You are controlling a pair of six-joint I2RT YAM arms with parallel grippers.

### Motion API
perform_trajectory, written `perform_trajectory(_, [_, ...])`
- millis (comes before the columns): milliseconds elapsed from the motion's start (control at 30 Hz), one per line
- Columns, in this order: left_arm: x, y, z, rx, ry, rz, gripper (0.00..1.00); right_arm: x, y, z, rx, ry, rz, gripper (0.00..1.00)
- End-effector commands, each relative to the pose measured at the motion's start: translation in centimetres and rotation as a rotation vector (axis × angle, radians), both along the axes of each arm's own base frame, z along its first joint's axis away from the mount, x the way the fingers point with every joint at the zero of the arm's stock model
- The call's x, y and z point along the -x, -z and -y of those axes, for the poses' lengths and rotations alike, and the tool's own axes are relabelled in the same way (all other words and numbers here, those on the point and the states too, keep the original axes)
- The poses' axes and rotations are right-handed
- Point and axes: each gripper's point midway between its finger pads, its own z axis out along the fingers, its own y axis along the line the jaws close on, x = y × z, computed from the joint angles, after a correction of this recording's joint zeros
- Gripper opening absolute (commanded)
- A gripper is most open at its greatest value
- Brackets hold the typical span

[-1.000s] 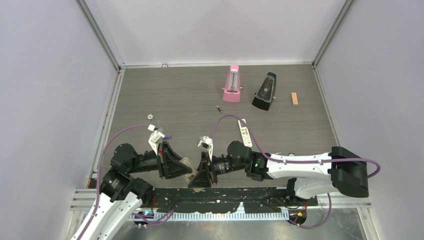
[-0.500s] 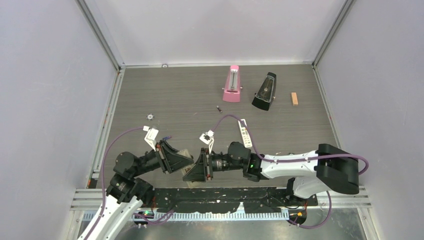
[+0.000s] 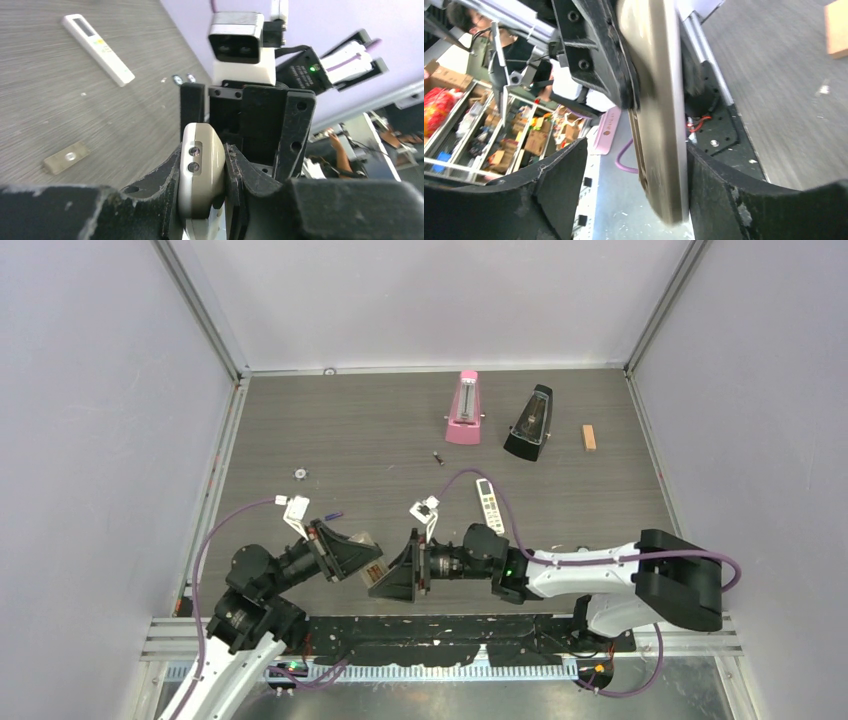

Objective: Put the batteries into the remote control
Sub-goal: Adjust the remote control, then pick up the battery from the center of the board.

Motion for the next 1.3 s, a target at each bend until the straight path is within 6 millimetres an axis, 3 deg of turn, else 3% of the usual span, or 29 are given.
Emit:
perform_trajectory(0, [-2.5,1.1,-3.4,-0.176,-0.256,0.018,0.00,-2.6,-2.0,2.4,-0.052,0.115,0.042,0.75])
perform_trajectory(33, [-3.1,1.6,-4.3,-0.220,-0.314,0.007,0.00,-3.7,-2.3,3.5,-0.058,0.153,0.049,0.75])
perform_trajectory(67, [-3.5,2.0,-5.2,-0.259,-0.366,0.000,0.00,-4.4,-1.2,4.0,-0.009,0.187,0.049,0.75])
perform_trajectory(100, [-3.9,2.2,-6.0,-0.296,-0.410,0.004,0.00,-5.6,-1.9,4.9,-0.005,0.234,0.066,0.75])
perform_trajectory(133, [-4.2,2.4,-6.5,-0.321,-0.439,-0.004,0.00,-6.9,0.5,5.7,0.113,0.302,0.082,0.75])
perform_trajectory(167, [-4.5,2.5,-6.9,-0.340,-0.464,-0.006,0.00,-8.2,-0.6,6.2,0.129,0.358,0.115,0.75])
perform_trajectory(200, [-4.7,2.5,-7.1,-0.352,-0.477,-0.002,0.00,-10.2,1.7,7.6,0.280,0.459,0.158,0.75])
perform_trajectory(233, [-4.8,2.4,-7.2,-0.359,-0.478,0.004,0.00,-11.6,1.0,8.2,0.319,0.520,0.189,0.75])
perform_trajectory(267, [-4.9,2.3,-7.1,-0.363,-0.477,0.007,0.00,-13.4,3.0,10.1,0.461,0.610,0.240,0.75])
perform_trajectory(300, [-4.9,2.3,-7.1,-0.366,-0.475,0.010,0.00,-14.7,2.6,10.4,0.510,0.654,0.266,0.75])
perform_trajectory(333, [-5.0,2.3,-7.0,-0.369,-0.471,0.012,0.00,-16.1,3.8,12.2,0.622,0.712,0.308,0.75])
perform_trajectory(400, [-5.0,2.2,-6.9,-0.371,-0.465,0.016,0.00,-18.9,2.5,13.0,0.707,0.793,0.371,0.73])
perform_trajectory(433, [-5.0,2.2,-6.7,-0.374,-0.455,0.021,0.00,-19.9,3.5,13.2,0.776,0.802,0.400,0.72])
perform_trajectory(467, [-4.9,2.1,-6.6,-0.371,-0.443,0.030,0.00,-21.5,2.4,13.8,0.802,0.852,0.415,0.72])
perform_trajectory(500, [-4.8,2.0,-6.5,-0.368,-0.437,0.033,0.00,-22.5,3.4,13.7,0.863,0.842,0.444,0.71])
perform_trajectory(533, [-4.8,1.8,-6.3,-0.362,-0.430,0.039,0.00,-24.0,2.5,13.9,0.877,0.872,0.452,0.71])
perform_trajectory(567, [-4.7,1.6,-6.2,-0.359,-0.421,0.050,0.00,-24.9,4.0,13.8,0.946,0.843,0.465,0.71])
perform_trajectory(667, [-4.4,1.1,-5.4,-0.342,-0.374,0.082,0.00,-29.0,5.3,13.5,1.047,0.829,0.477,0.71])
perform_trajectory(800, [-4.4,0.8,-5.0,-0.343,-0.348,0.111,0.00,-32.2,7.6,12.3,1.132,0.729,0.514,0.68])
perform_trajectory(1100, [-5.0,1.4,-4.9,-0.395,-0.344,0.097,0.00,-37.3,10.7,11.6,1.186,0.700,0.482,0.56])
perform_trajectory(1267, [-5.0,2.0,-4.7,-0.393,-0.332,0.086,0.00,-38.5,13.0,11.5,1.206,0.649,0.438,0.52])
